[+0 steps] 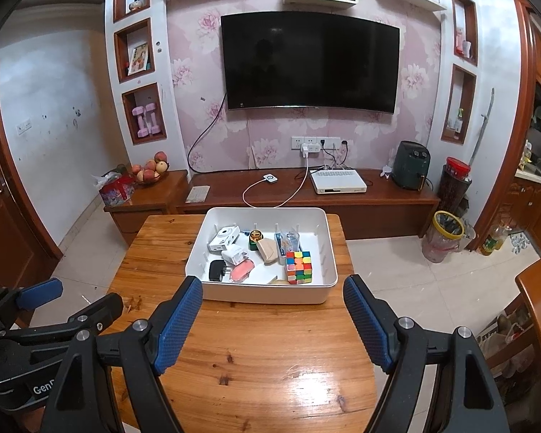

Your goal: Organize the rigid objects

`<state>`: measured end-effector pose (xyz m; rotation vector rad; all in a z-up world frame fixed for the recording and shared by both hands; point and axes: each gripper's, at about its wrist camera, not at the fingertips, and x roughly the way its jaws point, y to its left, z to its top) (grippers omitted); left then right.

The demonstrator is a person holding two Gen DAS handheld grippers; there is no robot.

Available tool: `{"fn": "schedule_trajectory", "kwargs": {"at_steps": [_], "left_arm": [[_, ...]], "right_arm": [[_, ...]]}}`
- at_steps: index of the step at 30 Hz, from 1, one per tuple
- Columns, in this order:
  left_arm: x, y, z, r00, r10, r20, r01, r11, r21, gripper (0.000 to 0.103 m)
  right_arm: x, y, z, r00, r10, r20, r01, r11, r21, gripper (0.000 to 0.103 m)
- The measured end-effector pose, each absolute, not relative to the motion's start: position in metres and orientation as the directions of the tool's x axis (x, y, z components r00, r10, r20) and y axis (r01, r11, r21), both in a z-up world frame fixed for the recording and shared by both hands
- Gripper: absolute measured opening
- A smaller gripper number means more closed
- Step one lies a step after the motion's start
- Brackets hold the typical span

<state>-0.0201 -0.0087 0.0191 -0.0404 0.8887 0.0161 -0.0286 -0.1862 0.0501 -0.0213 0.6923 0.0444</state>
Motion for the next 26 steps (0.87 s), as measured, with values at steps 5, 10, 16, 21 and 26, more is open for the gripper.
{"fn": "schedule_trajectory", "kwargs": {"at_steps": [5, 10, 16, 21, 26], "left_arm": [[-0.021, -0.006, 0.018, 0.630, -0.003, -0.777, -0.030, 0.999, -0.028, 0.087], [-0.022, -0.004, 0.017, 0.628, -0.002, -0.778, -0.030, 0.999, -0.027, 0.087], [-0.021, -0.005, 0.018, 0.628, -0.001, -0.778, -0.030, 0.999, -0.026, 0.087], [-0.023, -0.004, 0.018, 0.626, -0.002, -0.780, -0.030, 0.999, -0.027, 0.087], [-0.020, -0.006, 0.019, 0.627, -0.001, -0.779, -0.030, 0.999, -0.026, 0.087]], "right_arm": [[-0.029, -0.187, 0.050, 0.767, 0.035, -0.640, -0.048, 0.999, -0.003, 0.081], [-0.027, -0.184, 0.047, 0.763, 0.030, -0.645, -0.037, 0.999, 0.003, 0.081], [-0.020, -0.185, 0.044, 0.755, 0.027, -0.655, -0.029, 1.000, 0.008, 0.081], [-0.017, -0.186, 0.044, 0.753, 0.026, -0.658, -0.027, 1.000, 0.009, 0.081], [-0.014, -0.188, 0.040, 0.747, 0.025, -0.664, -0.022, 1.000, 0.013, 0.081]]}}
